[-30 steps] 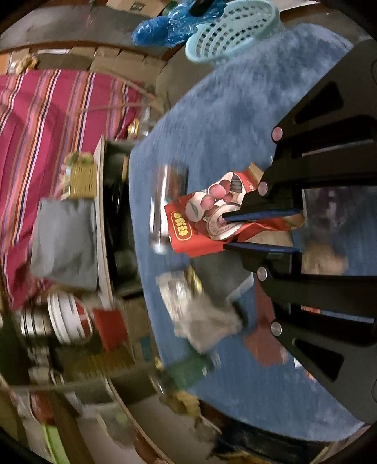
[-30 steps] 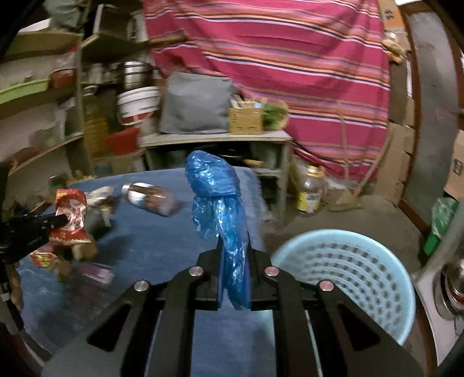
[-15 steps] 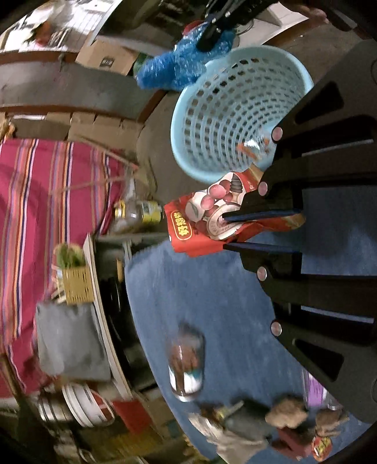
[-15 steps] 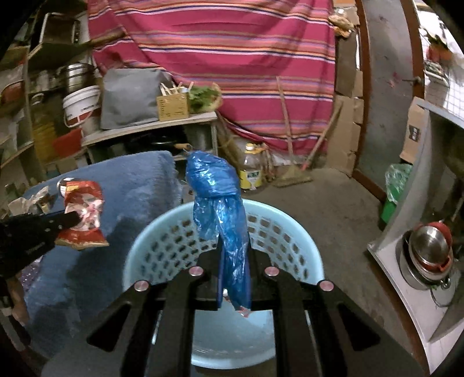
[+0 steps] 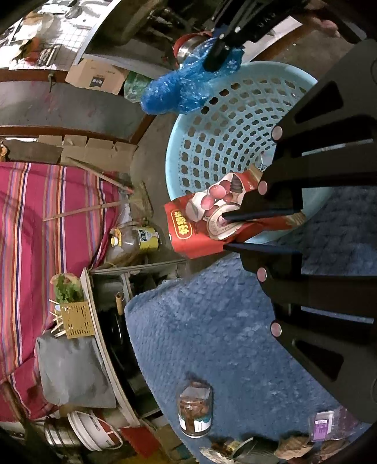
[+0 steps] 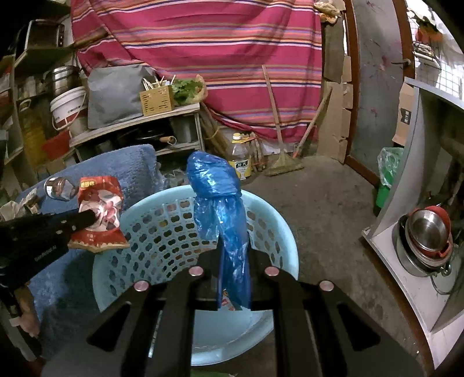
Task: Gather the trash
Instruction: 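Open both tools to drop the wrapper and bag into the basket, then move both tools back over the table toward the remaining trash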
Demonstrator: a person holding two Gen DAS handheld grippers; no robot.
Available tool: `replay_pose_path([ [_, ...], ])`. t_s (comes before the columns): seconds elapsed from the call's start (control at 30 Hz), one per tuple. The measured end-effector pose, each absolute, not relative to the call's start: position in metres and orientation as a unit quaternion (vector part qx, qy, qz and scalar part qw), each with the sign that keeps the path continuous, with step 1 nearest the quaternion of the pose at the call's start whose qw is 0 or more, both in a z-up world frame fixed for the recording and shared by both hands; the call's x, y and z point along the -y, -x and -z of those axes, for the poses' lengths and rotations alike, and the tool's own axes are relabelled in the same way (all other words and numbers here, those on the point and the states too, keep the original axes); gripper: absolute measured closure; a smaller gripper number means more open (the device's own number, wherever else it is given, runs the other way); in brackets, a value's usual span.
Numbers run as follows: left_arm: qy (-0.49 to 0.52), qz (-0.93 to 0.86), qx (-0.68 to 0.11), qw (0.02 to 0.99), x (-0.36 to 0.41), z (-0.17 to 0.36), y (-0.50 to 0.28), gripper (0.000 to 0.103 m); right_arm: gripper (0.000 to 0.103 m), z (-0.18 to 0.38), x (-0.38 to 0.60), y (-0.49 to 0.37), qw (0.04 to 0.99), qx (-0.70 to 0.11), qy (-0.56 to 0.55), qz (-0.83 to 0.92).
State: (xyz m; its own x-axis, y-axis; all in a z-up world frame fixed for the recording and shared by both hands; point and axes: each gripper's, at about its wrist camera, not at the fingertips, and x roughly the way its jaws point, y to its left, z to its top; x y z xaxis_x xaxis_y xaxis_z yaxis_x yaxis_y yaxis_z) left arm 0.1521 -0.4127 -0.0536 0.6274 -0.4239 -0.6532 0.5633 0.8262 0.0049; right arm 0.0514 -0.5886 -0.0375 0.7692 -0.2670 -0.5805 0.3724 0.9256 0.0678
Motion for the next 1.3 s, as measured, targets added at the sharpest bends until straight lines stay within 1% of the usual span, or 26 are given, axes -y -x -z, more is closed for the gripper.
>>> replay_pose_path([
  [0.2,-0.119,0.285,-0.329,0.892,0.421,0.057,-0.153,0.089,0.092,0.039,0.589,-0.053,0.937,-0.292,-0.087,0.172],
  [0.4,-0.130,0.303,-0.335,0.883,0.431,0.063,-0.157,0.085,0.092,0.044,0.592,-0.055,0.937,-0.292,-0.093,0.170],
  [0.43,-0.132,0.304,-0.334,0.882,0.433,0.063,-0.157,0.076,0.092,0.045,0.594,-0.056,0.936,-0.292,-0.094,0.170],
  [0.47,-0.133,0.305,-0.334,0.882,0.433,0.064,-0.157,0.064,0.092,0.047,0.594,-0.058,0.936,-0.293,-0.095,0.169],
  [0.53,-0.131,0.306,-0.331,0.883,0.432,0.065,-0.157,0.052,0.092,0.049,0.595,-0.061,0.936,-0.295,-0.096,0.167],
  [0.63,-0.127,0.302,-0.323,0.888,0.425,0.062,-0.158,0.044,0.092,0.054,0.596,-0.065,0.935,-0.299,-0.098,0.164],
  [0.67,-0.127,0.298,-0.319,0.891,0.422,0.060,-0.158,0.037,0.092,0.055,0.596,-0.066,0.935,-0.300,-0.098,0.163],
  [0.73,-0.124,0.287,-0.307,0.899,0.413,0.056,-0.158,0.028,0.092,0.060,0.593,-0.071,0.933,-0.306,-0.101,0.159],
  [0.9,-0.119,0.266,-0.291,0.911,0.391,0.045,-0.159,0.018,0.091,0.065,0.584,-0.082,0.930,-0.315,-0.106,0.156],
  [0.93,-0.118,0.260,-0.289,0.914,0.384,0.044,-0.159,0.016,0.086,0.066,0.581,-0.085,0.929,-0.318,-0.105,0.159],
  [0.97,-0.117,0.255,-0.288,0.916,0.380,0.042,-0.160,0.015,0.060,0.067,0.579,-0.087,0.927,-0.321,-0.103,0.165],
  [1.03,-0.113,0.243,-0.290,0.919,0.367,0.041,-0.160,0.014,0.025,0.069,0.576,-0.087,0.925,-0.323,-0.101,0.173],
  [1.13,-0.109,0.228,-0.291,0.923,0.347,0.038,-0.157,0.014,0.025,0.072,0.570,-0.086,0.919,-0.335,-0.104,0.181],
  [1.3,-0.104,0.198,-0.288,0.931,0.307,0.031,-0.147,0.010,0.025,0.059,0.554,-0.075,0.922,-0.324,-0.103,0.184],
])
